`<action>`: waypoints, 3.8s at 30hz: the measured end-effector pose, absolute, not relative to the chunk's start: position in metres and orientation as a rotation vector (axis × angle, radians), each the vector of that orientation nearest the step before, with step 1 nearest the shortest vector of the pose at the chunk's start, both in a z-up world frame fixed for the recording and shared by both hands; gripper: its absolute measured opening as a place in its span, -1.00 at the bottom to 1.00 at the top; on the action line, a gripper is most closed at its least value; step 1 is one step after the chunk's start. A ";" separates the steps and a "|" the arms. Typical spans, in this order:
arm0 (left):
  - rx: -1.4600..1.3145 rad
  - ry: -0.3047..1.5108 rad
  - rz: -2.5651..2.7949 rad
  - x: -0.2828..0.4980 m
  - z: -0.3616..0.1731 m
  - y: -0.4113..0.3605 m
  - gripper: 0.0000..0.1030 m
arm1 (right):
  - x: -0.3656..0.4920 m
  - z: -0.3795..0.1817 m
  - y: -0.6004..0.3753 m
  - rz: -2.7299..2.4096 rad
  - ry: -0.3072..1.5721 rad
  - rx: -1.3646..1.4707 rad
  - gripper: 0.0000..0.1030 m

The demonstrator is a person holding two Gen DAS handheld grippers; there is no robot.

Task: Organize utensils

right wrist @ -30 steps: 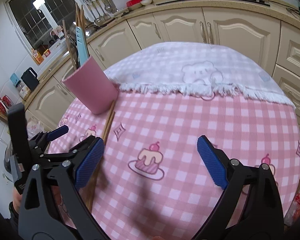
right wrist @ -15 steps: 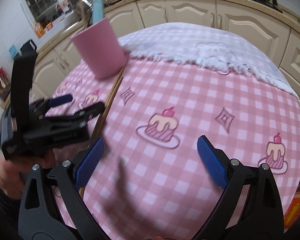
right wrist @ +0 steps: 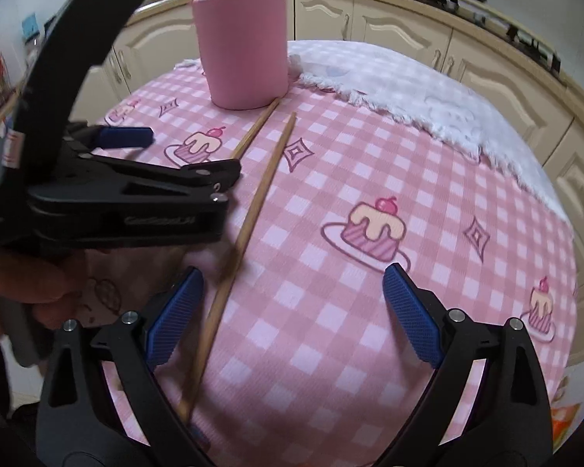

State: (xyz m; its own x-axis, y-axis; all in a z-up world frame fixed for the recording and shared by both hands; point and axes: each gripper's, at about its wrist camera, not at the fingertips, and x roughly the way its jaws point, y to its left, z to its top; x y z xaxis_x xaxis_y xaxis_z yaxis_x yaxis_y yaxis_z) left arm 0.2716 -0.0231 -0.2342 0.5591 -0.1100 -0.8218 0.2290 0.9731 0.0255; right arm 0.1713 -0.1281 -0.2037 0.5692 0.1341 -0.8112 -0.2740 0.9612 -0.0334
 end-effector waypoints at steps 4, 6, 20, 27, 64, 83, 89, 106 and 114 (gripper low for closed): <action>0.151 0.959 -0.215 0.272 -0.236 -0.020 0.88 | 0.173 -0.202 -0.141 0.213 0.945 -0.170 0.55; 0.165 0.960 -0.224 0.273 -0.236 -0.021 0.88 | 0.178 -0.203 -0.158 0.200 0.960 -0.126 0.55; 0.199 1.008 -0.342 0.306 -0.226 -0.035 -0.05 | 0.248 -0.199 -0.129 0.377 0.944 -0.198 -0.09; 0.247 1.031 -0.403 0.306 -0.223 -0.048 -0.90 | 0.246 -0.195 -0.123 0.425 0.965 -0.213 -0.90; -0.183 0.352 -0.361 0.247 -0.067 0.038 -0.90 | 0.227 -0.046 -0.201 0.594 0.420 0.353 -0.90; -0.204 0.109 -0.310 0.306 0.013 0.034 -0.90 | 0.307 0.019 -0.155 0.551 0.180 0.315 -0.90; -0.211 0.110 -0.287 0.331 0.001 0.031 -0.90 | 0.334 0.006 -0.145 0.541 0.199 0.314 -0.90; -0.187 0.187 -0.287 0.364 -0.051 0.021 -0.87 | 0.352 -0.031 -0.133 0.531 0.315 0.273 -0.88; -0.236 0.187 -0.220 0.340 -0.053 0.045 0.62 | 0.337 -0.034 -0.161 0.442 0.320 0.345 0.53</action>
